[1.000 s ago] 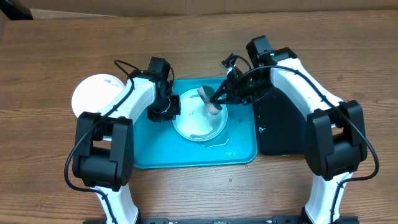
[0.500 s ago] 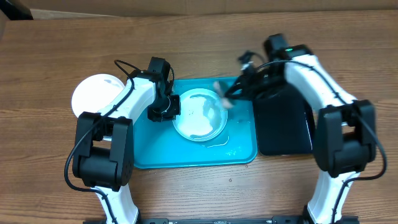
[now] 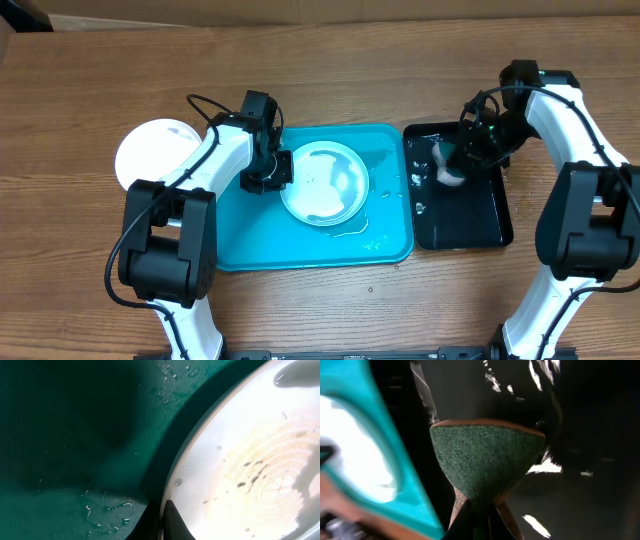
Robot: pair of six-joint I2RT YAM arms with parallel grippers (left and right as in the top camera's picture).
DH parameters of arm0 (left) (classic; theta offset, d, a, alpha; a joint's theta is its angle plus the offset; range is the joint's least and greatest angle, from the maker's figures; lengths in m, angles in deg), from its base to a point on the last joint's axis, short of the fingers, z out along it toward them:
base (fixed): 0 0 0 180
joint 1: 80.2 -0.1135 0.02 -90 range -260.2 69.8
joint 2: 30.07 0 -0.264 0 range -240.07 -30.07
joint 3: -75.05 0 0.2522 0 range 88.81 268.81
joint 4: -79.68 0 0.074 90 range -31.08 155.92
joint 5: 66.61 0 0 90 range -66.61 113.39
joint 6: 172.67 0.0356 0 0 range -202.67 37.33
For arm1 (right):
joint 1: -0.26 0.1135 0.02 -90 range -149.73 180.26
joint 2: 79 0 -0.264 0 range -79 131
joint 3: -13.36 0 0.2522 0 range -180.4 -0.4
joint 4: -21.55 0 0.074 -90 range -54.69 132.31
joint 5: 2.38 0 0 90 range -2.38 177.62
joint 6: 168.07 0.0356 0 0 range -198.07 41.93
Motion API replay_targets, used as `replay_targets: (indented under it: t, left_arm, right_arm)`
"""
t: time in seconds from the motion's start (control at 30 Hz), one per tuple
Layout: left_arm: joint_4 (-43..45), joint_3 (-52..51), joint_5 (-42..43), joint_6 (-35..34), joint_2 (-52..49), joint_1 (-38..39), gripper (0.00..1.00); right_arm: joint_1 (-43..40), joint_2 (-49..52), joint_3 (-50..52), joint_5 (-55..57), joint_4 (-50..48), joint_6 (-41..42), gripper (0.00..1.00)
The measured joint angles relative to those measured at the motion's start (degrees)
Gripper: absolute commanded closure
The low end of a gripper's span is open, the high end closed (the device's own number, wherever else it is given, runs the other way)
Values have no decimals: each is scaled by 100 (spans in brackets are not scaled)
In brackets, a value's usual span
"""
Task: Clean dirty plates on tray and stack at the side
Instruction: 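Carry the sponge into the black tray and release it with right gripper, then raise the right gripper away to the right side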
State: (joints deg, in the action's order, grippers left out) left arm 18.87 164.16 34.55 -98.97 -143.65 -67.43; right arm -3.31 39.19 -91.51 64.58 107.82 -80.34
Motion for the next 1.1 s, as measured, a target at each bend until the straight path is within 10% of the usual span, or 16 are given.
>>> replay_targets:
  t: [0.2, 0.53, 1.1]
  left_arm:
    - [37, 0, 0, 0, 0, 0, 96]
    - [37, 0, 0, 0, 0, 0, 95]
    - [92, -140, 68, -26, 28, 24, 96]
  right_arm:
    - [299, -13, 297, 756, -243, 37, 91]
    - [581, -17, 356, 1003, -341, 92, 40]
    - [-675, -72, -1058, 1067, 9, 339, 25]
